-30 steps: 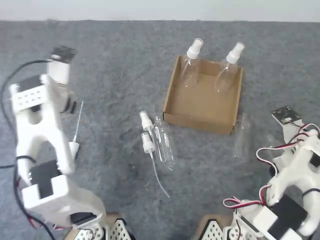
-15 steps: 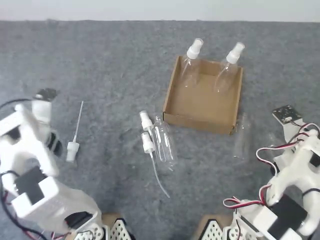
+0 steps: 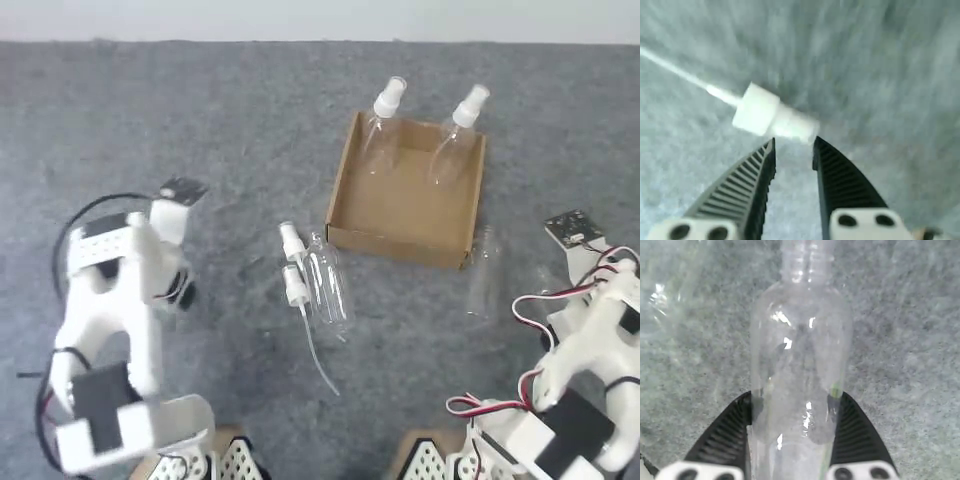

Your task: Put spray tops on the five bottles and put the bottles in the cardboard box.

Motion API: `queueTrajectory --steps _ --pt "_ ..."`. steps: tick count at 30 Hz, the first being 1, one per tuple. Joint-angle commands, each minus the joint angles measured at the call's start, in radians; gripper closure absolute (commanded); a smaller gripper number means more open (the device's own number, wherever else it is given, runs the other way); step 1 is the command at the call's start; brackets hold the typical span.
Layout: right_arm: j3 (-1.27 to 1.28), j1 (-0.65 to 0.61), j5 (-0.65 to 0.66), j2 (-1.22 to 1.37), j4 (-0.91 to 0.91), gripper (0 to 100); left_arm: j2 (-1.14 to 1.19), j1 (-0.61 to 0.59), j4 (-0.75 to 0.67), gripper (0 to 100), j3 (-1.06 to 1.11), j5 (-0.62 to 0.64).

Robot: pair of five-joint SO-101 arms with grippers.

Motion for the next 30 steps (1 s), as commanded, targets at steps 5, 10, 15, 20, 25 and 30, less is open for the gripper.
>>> queueTrajectory --steps 5,10,15,20,25,30 --pt "-0.008 -0.004 0.012 -0.010 -0.012 99.3 -0.084 0.295 -0.094 89 -0.001 0.282" --pt "-0.008 -0.004 0.012 -0.010 -0.012 99.3 -0.078 0.321 -0.149 89 -0.031 0.325" --pt "-0.008 -0.004 0.012 -0.010 -0.012 99.3 -0.078 0.181 -0.029 89 -0.200 0.273" --pt "-0.008 -0.004 0.014 -0.010 -0.012 99.3 -0.080 -0.043 0.140 89 -0.358 0.138" --pt "-0.008 -0.008 0.014 -0.010 -0.019 99.3 -0.135 -0.250 0.130 89 -0.317 -0.021" --pt "-0.008 -0.010 0.014 -0.010 -0.021 99.3 -0.310 -0.341 -0.011 88 -0.082 -0.123"
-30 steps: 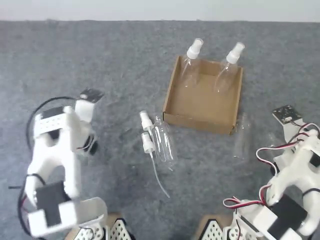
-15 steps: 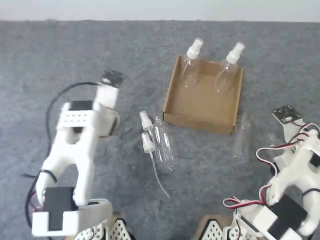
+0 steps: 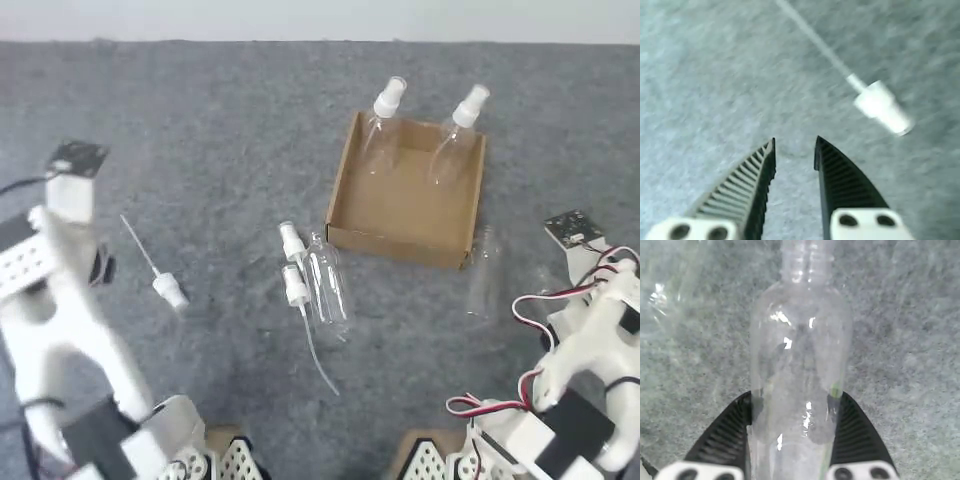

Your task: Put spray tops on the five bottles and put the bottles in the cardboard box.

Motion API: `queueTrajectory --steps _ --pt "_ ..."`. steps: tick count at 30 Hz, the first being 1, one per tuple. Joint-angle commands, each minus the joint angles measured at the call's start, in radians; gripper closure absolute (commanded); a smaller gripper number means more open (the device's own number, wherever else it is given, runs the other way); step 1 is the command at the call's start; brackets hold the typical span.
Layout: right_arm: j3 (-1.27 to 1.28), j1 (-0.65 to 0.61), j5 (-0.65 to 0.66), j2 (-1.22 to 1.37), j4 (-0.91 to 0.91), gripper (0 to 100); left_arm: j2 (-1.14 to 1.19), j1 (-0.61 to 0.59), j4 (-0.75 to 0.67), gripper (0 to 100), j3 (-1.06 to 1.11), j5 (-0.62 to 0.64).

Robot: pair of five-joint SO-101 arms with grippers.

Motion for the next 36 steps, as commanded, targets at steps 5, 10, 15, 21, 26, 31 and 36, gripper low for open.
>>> queueTrajectory --steps 5,10,15,21,26,31,36 --pt "-0.008 -0.010 0.012 -0.010 -0.019 99.3 -0.196 0.008 -0.259 86 0.369 -0.060" --pt "-0.008 -0.010 0.012 -0.010 -0.019 99.3 -0.153 0.150 -0.334 86 0.460 0.046" --pt "-0.008 -0.007 0.012 -0.010 -0.015 99.3 -0.098 0.330 -0.381 86 0.460 0.183" --pt "-0.008 -0.004 0.012 -0.010 -0.013 99.3 -0.060 0.503 -0.425 86 0.458 0.302" --pt "-0.008 -0.004 0.012 -0.010 -0.013 99.3 -0.066 0.565 -0.396 86 0.412 0.364" --pt "-0.008 -0.004 0.012 -0.010 -0.013 99.3 -0.068 0.517 -0.235 86 0.205 0.338" --pt "-0.008 -0.004 0.012 -0.010 -0.015 99.3 -0.057 0.385 -0.063 86 0.008 0.038"
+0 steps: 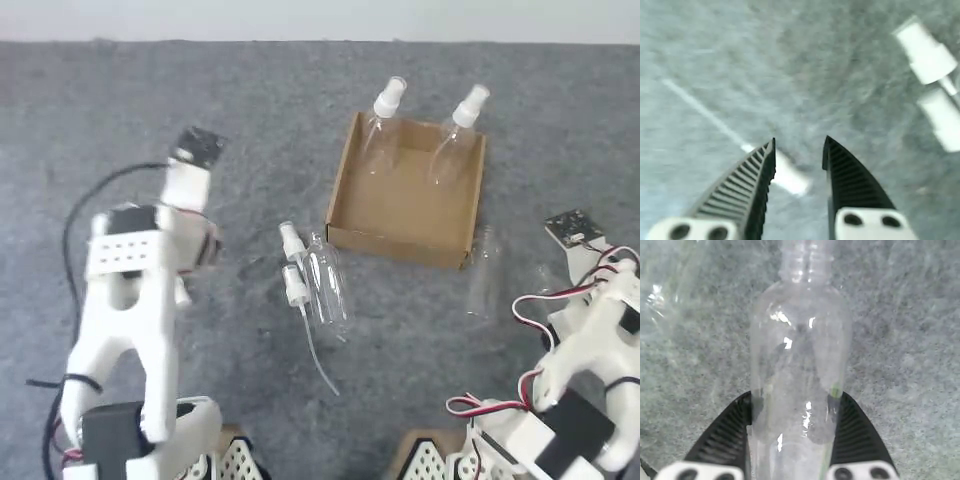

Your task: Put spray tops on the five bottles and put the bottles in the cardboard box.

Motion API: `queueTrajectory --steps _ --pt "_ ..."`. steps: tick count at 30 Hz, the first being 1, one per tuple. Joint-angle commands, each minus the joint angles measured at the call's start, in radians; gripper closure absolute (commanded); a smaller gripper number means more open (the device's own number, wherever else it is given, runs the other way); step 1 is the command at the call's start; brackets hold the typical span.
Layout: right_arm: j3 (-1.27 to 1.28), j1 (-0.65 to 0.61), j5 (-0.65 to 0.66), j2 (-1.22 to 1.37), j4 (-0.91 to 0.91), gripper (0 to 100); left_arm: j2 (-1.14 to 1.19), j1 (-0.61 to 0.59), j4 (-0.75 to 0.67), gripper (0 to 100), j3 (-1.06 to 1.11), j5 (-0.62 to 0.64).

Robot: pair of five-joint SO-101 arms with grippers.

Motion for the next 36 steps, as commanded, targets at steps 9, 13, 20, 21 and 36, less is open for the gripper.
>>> queueTrajectory --steps 9,13,20,21,36 --pt "-0.008 -0.008 0.012 -0.010 -0.008 99.3 -0.006 -0.367 0.114 86 -0.134 -0.853" --pt "-0.008 -0.008 0.012 -0.010 -0.010 99.3 -0.008 -0.399 -0.026 86 0.028 -0.870" --pt "-0.008 -0.008 0.012 -0.010 -0.007 99.3 -0.008 -0.311 -0.351 86 0.317 -0.715" --pt "-0.008 -0.007 0.012 -0.010 -0.007 99.3 -0.008 -0.284 -0.382 86 0.343 -0.683" --pt "-0.008 -0.005 0.012 -0.010 -0.004 99.3 -0.018 0.068 -0.436 86 0.377 -0.216"
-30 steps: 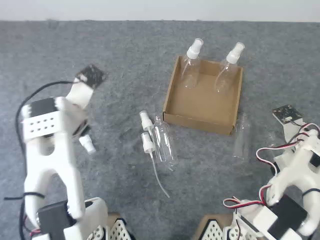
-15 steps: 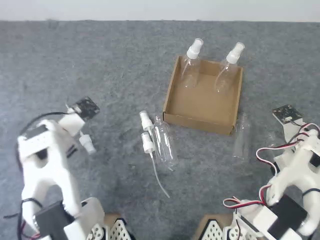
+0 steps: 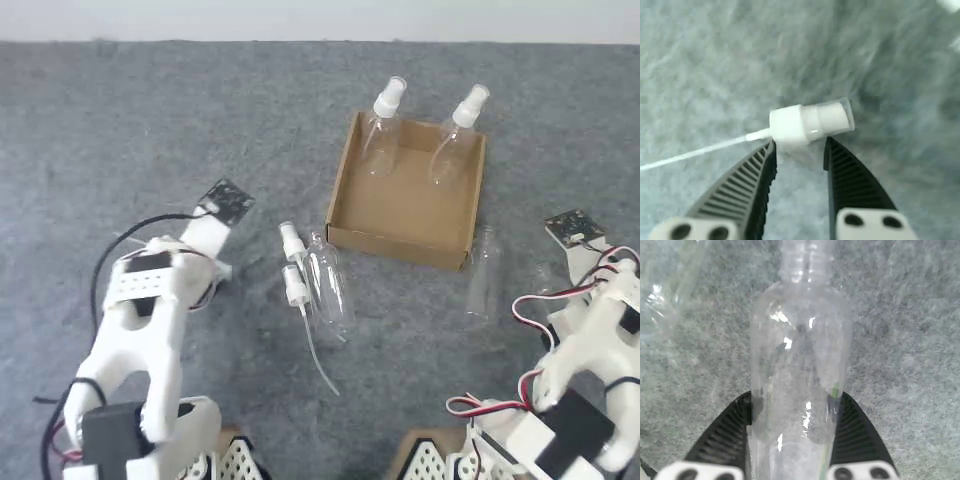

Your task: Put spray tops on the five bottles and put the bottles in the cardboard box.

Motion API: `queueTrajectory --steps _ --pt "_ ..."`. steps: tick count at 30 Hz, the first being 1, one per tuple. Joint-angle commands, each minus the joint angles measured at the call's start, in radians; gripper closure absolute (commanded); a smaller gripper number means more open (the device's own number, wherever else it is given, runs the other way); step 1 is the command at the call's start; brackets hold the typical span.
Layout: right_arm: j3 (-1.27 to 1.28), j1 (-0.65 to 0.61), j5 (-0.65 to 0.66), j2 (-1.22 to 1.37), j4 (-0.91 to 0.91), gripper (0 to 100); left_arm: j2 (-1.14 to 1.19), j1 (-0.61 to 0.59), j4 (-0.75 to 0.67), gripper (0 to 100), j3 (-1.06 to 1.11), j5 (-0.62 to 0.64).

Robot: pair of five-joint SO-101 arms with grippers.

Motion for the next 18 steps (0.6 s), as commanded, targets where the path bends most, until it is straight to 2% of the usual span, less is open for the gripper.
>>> queueTrajectory --steps 1,6,10,13,18 --pt "-0.008 -0.004 0.012 -0.010 -0.004 99.3 -0.018 0.083 -0.005 86 -0.019 0.066" --pt "-0.008 -0.004 0.012 -0.012 -0.004 99.3 -0.018 0.086 0.193 86 -0.177 0.060" --pt "-0.008 -0.004 0.012 -0.019 -0.002 99.3 -0.008 0.086 0.350 85 -0.351 -0.028" --pt "-0.008 -0.004 0.012 -0.019 -0.002 99.3 -0.006 0.091 0.405 83 -0.421 -0.080" --pt "-0.008 -0.005 0.012 -0.019 -0.002 99.3 -0.005 0.094 0.425 79 -0.421 -0.201"
